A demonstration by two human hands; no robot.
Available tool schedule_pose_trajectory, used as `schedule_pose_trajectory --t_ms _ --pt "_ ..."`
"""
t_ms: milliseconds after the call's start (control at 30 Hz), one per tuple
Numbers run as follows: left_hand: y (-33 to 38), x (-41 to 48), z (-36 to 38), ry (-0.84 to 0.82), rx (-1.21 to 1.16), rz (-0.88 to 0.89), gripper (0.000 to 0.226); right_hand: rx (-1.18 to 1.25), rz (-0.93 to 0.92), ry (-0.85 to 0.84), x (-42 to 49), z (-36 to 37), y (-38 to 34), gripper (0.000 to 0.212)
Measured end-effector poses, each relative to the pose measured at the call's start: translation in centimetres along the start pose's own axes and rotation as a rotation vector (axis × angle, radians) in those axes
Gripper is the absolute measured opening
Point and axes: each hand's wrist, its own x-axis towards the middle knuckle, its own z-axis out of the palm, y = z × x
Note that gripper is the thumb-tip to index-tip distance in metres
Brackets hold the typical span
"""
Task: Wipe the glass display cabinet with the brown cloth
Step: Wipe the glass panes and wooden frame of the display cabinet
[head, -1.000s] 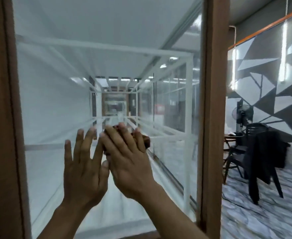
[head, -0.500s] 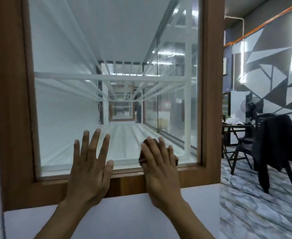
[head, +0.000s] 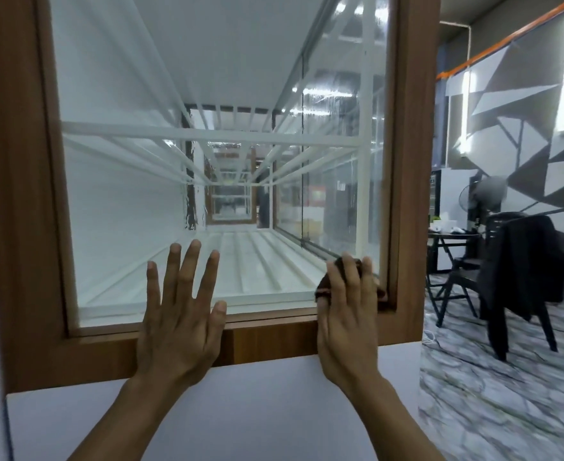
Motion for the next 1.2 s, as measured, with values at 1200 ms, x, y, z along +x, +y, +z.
schedule_pose_trajectory --t_ms 1200 --pt "-20.6 46.7 -26.6 0.501 -0.329 -0.195 0.054 -0.073 -0.054 0.241 55.3 -3.2 -27.9 0.053"
